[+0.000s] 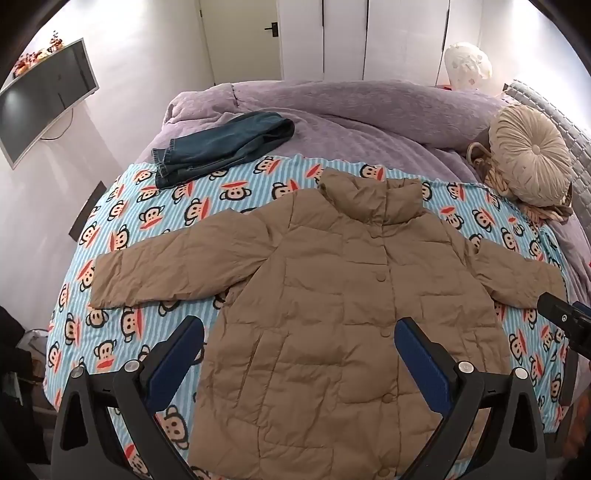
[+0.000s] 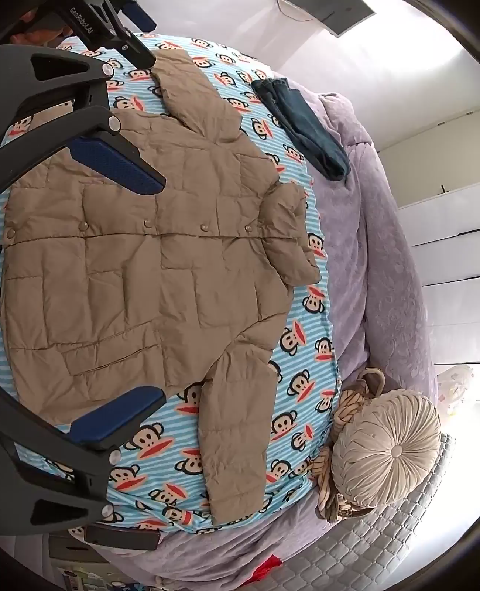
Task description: Fold large clothes
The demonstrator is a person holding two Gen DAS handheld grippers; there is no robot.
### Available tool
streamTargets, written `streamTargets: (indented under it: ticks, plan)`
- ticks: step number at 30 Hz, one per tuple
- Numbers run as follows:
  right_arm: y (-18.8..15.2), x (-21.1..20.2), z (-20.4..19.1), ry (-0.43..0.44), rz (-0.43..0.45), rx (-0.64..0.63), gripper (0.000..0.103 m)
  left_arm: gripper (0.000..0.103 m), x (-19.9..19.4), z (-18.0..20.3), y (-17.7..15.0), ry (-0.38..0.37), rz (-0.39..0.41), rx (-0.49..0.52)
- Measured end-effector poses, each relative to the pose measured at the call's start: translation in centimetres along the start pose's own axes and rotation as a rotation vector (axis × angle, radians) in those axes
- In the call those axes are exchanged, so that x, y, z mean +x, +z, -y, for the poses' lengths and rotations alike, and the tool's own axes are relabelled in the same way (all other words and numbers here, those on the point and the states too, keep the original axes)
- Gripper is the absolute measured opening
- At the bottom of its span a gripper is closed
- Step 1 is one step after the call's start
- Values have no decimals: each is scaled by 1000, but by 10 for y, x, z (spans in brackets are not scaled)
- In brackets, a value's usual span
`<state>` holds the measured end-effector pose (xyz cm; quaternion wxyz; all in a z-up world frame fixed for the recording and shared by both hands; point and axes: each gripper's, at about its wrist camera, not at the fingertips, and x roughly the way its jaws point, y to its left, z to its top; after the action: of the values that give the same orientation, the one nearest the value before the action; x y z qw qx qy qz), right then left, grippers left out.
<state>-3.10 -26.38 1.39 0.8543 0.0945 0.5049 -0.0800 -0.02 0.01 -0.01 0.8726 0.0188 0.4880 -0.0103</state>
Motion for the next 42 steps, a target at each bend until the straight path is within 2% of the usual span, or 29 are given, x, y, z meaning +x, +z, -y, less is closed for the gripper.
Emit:
streamTargets:
  ticks: [42]
  plan:
    - [-1,3,-1,0,-1,-1,103,103,5,-3,-4,-14,17,-19]
